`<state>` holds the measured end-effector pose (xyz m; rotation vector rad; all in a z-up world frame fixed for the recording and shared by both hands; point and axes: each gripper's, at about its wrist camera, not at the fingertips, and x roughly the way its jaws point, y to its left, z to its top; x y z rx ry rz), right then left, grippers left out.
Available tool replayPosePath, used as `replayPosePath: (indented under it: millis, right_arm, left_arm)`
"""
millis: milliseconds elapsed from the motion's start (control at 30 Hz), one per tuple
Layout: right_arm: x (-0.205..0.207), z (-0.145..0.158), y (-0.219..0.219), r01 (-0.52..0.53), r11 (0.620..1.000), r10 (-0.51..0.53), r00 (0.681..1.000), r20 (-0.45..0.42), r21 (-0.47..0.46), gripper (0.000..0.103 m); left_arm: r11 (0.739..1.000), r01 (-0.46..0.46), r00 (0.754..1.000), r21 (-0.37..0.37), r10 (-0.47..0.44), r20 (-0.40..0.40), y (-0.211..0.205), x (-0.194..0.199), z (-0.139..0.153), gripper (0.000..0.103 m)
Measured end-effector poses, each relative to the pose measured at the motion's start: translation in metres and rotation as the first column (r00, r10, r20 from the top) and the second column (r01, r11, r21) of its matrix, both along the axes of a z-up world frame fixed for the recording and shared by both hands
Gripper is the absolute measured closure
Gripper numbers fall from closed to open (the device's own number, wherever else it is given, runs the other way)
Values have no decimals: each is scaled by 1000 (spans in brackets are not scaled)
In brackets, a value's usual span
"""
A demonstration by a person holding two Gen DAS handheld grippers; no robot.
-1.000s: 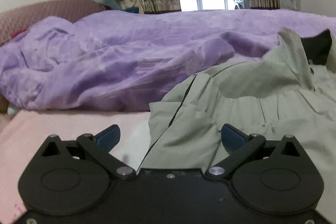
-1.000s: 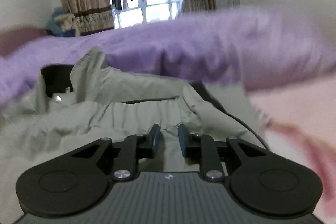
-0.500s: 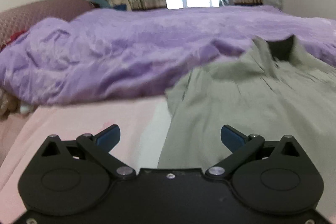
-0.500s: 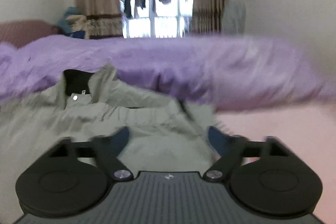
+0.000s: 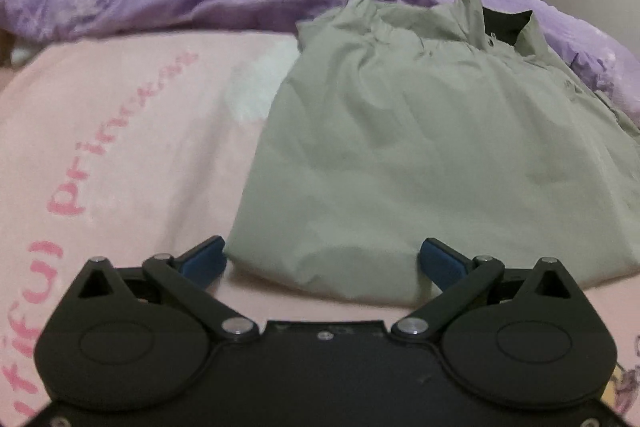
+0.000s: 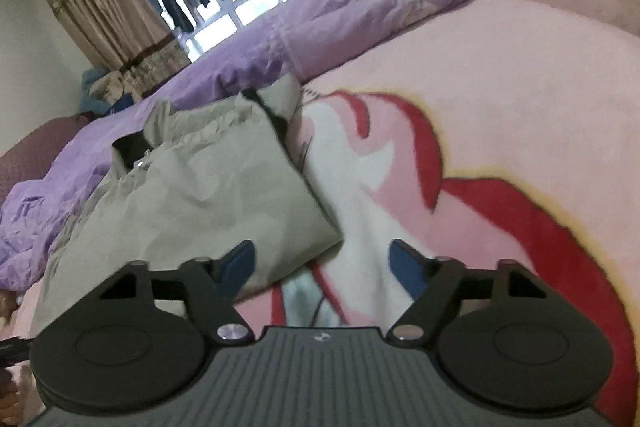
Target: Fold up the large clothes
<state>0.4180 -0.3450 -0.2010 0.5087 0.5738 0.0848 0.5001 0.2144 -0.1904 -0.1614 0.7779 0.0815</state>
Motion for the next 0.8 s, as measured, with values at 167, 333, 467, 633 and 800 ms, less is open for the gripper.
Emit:
replayPosePath:
  millis: [167, 333, 467, 633, 800]
  right_arm:
    - [27, -3, 11, -28, 999, 28, 1000, 11, 24, 19]
    - [53, 2, 44, 13, 989, -12, 1000, 8, -145, 81]
    - [27, 31, 51, -20, 984, 37, 995, 95, -180, 96]
    - [-23, 90, 43, -67, 984, 98, 977, 188, -163, 97]
    - [-72, 94, 24, -90, 986, 111, 982, 154, -138, 97]
  left_arm:
    - [1000, -17, 999, -5, 17, 38, -4, 7, -1, 28]
    - [995, -69, 996, -66, 73, 54, 10, 15, 13, 96]
    - [1000, -23, 980, -15, 25, 198, 5, -10, 47, 98]
    - [1000, 5, 959, -29, 4, 283, 3, -51, 101, 99]
    - [995, 36, 970, -90, -13, 244, 7, -121, 101, 99]
